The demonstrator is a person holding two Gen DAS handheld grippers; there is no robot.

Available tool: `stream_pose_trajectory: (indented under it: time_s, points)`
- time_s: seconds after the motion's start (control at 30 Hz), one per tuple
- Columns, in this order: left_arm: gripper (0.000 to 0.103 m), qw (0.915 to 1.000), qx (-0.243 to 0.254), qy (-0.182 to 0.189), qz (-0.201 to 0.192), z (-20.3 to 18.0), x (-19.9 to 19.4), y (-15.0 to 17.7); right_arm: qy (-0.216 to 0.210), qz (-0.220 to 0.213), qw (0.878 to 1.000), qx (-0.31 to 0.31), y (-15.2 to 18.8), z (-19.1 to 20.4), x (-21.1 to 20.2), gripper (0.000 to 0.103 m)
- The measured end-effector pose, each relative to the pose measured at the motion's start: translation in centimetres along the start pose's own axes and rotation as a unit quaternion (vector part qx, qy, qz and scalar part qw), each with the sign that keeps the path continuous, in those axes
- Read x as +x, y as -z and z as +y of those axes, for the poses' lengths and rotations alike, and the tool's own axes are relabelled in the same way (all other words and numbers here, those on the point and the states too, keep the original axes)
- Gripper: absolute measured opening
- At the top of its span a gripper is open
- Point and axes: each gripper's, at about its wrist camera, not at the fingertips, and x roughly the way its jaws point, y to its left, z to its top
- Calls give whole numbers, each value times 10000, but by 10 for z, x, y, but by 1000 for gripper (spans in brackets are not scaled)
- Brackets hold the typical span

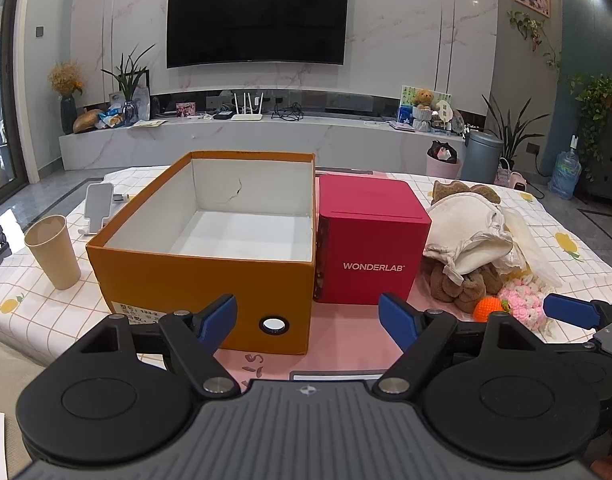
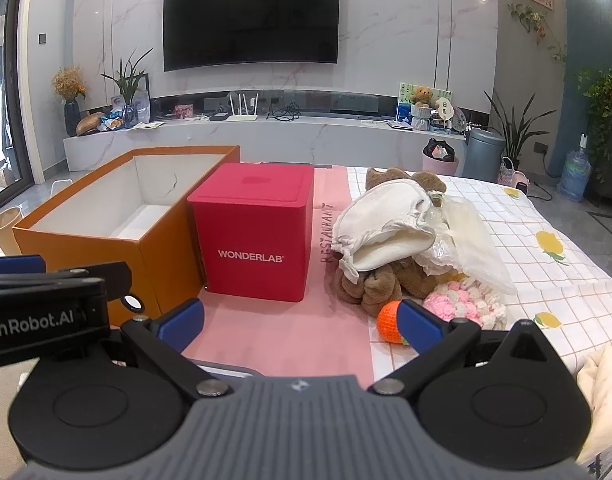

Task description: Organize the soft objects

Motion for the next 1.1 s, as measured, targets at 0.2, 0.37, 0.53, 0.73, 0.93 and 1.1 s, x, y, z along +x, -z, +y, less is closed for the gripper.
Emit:
stream_pose_trajectory:
  time_s: [0.2,0.37,0.53,0.73,0.93,1.1]
  points:
    - [94,10000,-4,-13,51,-1,1,1,-1,34,10000,-1,0,0,0,100]
    - [94,9999,7,36,138,0,4,1,-29,131,9999,8,1,0,3,100]
    - [94,9999,8,21,161,0,5,1,-69,162,9998,19,2,0,4,100]
    - [94,9999,36,4,153,0,5,2,-74,161,9998,25,2,-1,4,100]
    - [94,9999,43,8,149,0,5,2,-76,173,9998,4,2,-1,4,100]
    - [94,9999,58,11,130,0,4,2,-72,171,9998,-12,2,-1,4,100]
